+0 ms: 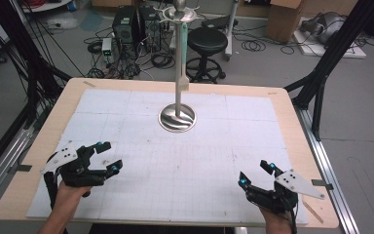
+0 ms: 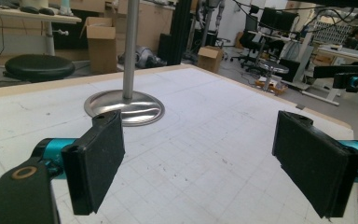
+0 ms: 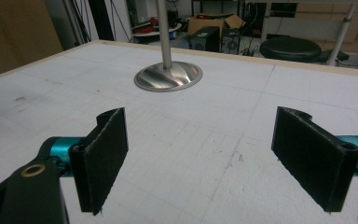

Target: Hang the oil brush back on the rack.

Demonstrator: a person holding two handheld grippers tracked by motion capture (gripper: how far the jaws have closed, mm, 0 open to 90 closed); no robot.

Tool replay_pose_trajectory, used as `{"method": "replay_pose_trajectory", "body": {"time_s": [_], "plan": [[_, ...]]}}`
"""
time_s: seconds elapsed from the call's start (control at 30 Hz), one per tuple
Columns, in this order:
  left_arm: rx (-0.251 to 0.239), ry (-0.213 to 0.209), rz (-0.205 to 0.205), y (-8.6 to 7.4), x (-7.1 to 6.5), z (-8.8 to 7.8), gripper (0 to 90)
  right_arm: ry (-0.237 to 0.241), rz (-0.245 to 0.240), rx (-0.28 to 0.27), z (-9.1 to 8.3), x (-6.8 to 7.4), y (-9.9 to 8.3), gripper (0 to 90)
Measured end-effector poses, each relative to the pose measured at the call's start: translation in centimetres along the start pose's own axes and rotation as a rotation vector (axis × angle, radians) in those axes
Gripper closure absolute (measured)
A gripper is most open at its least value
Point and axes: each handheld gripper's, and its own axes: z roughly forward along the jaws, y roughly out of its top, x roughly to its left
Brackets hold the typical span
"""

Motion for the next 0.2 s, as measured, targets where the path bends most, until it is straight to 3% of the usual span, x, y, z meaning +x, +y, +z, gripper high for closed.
{"method": "replay_pose_trajectory", "body": {"time_s": [0.2], "plan": [[-0.001,0.002,-0.004,-0.05,0.01,0.01,17.1,0.000,0.001,0.000,-0.01,-0.02,0.02,17.2]]}}
